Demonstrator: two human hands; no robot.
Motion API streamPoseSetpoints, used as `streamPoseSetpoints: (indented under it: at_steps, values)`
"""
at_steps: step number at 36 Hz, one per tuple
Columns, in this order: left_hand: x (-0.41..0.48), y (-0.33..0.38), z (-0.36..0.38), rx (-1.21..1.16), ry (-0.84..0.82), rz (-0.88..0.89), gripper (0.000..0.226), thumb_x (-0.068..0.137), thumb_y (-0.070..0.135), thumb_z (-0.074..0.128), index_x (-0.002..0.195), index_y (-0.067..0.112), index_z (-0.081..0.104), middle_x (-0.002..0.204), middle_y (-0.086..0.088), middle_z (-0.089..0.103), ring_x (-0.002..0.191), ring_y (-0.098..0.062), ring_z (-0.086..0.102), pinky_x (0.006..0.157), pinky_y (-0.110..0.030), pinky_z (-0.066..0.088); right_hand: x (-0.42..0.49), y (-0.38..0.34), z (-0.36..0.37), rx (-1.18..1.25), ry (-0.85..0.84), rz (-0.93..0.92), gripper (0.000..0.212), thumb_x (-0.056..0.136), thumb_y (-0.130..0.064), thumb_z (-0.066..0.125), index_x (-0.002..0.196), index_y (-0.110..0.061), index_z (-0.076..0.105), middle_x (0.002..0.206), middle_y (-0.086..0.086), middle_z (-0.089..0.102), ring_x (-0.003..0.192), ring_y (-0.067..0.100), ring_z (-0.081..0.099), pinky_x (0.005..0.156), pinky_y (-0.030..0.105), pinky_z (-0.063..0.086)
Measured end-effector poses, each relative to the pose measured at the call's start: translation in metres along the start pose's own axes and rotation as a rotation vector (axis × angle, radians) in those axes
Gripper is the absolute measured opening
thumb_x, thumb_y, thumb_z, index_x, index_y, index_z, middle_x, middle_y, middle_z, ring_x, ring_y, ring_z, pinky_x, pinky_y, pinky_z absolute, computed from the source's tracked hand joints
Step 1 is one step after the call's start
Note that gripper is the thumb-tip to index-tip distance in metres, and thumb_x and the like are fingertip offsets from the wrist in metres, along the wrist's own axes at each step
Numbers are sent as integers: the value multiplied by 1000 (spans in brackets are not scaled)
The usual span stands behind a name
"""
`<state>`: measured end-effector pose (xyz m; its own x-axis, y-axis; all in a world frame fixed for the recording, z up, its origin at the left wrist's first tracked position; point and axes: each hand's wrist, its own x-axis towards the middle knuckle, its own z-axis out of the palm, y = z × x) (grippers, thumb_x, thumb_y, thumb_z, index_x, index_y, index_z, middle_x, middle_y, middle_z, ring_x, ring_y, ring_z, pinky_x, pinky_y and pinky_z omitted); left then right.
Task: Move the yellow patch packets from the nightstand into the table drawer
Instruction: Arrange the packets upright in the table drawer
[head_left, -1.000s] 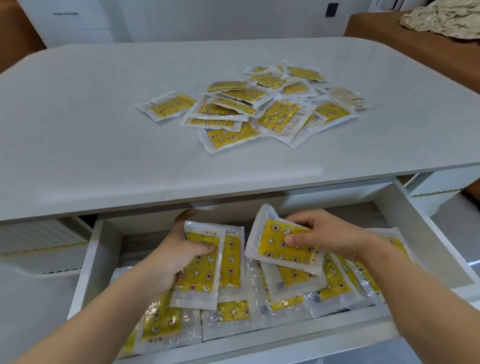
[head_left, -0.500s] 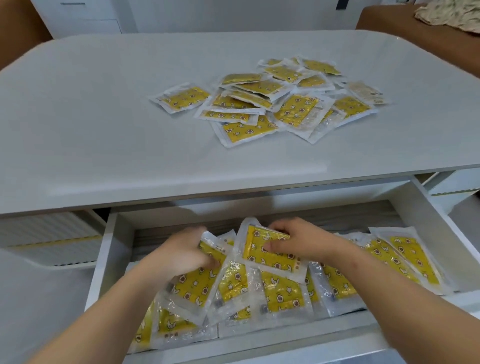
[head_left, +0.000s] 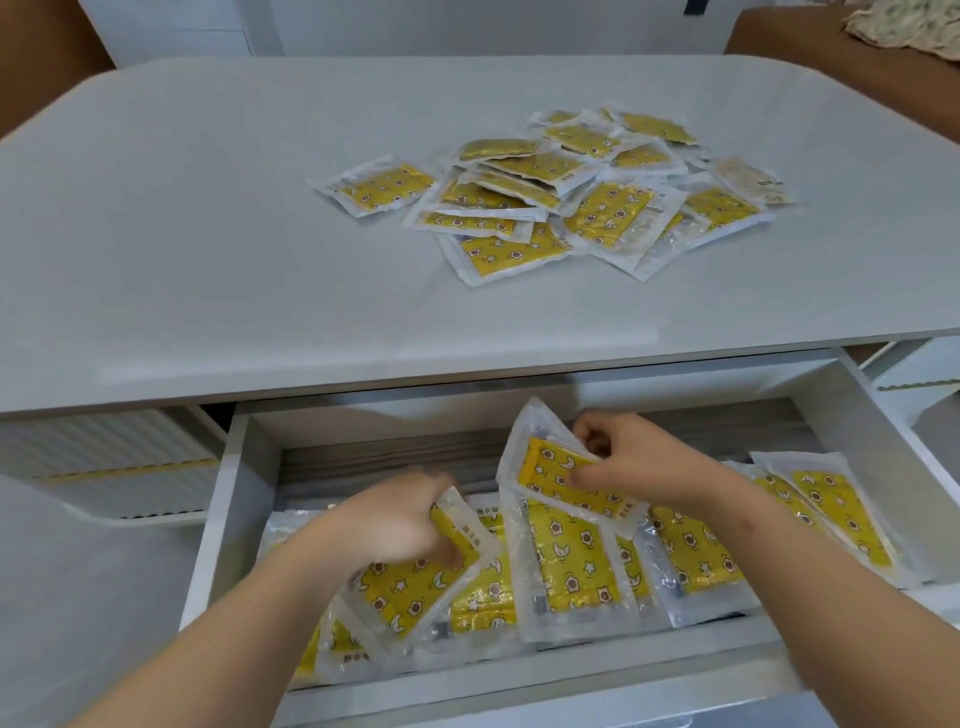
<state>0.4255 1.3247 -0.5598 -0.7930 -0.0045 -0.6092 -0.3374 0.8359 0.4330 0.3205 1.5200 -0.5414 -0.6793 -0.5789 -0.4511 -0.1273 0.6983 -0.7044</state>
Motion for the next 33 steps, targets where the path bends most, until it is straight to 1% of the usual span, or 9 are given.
streamPoseSetpoints:
  at_steps: [3,5,8,11,16,21,26,30,33]
  values:
    - [0,-2,-3,-25,87,25,30,78,30,72,103,23,58,100,6,50,90,-10,50,76,-23,41,-4,-1,-3,100,-28,-4,20,80,-6,67,91,-15,54,94,6,70,74,12,67,66,25,56]
    - [-1,-3,-6,-167,132,41,14,80,28,70,91,28,60,92,8,55,80,-6,51,67,-20,39,-5,-2,-4,211,-42,-4,26,80,-1,67,97,-15,52,93,1,71,74,10,69,64,23,58]
    - [-2,-7,-9,-362,183,25,12,82,19,68,75,28,63,80,10,60,74,-4,53,62,-17,38,-7,-3,-5,354,-46,-10,43,79,4,67,104,-26,49,100,2,70,86,20,71,75,37,59]
    - [-1,-14,-9,-246,224,-1,17,84,15,65,75,28,60,79,12,60,73,-4,55,62,-15,40,-8,-3,-7,389,-39,-11,66,78,6,67,115,-41,41,104,8,68,90,30,70,80,47,57]
    - [3,-25,-10,-3,255,-90,16,91,14,53,94,29,57,100,6,60,88,-11,55,76,-23,44,-7,-3,-6,318,-53,22,81,79,5,66,121,-52,28,106,9,65,89,28,69,74,39,59]
    - [4,-24,-12,63,61,-102,24,92,31,55,116,26,55,107,6,53,93,-11,51,76,-21,39,-4,0,-4,262,-88,106,59,83,3,57,125,-36,41,108,6,64,93,28,68,83,45,56]
    - [5,-28,-13,16,160,-103,12,93,17,51,89,28,55,88,11,54,81,-7,52,63,-13,39,0,2,-5,261,-12,177,20,87,-6,52,97,-23,57,102,18,68,94,35,66,88,50,52]
    - [8,-30,-15,-33,282,-119,15,95,13,48,89,25,54,82,15,51,80,-4,47,59,-10,34,2,8,-7,187,109,153,13,88,-11,51,93,-10,64,87,16,69,81,31,65,75,41,53]
    - [11,-31,-13,-53,277,-138,15,94,13,49,88,25,54,80,15,50,82,-6,48,60,-12,35,1,11,-6,-21,110,143,13,85,-9,50,76,-14,58,71,4,58,67,17,53,60,27,40]
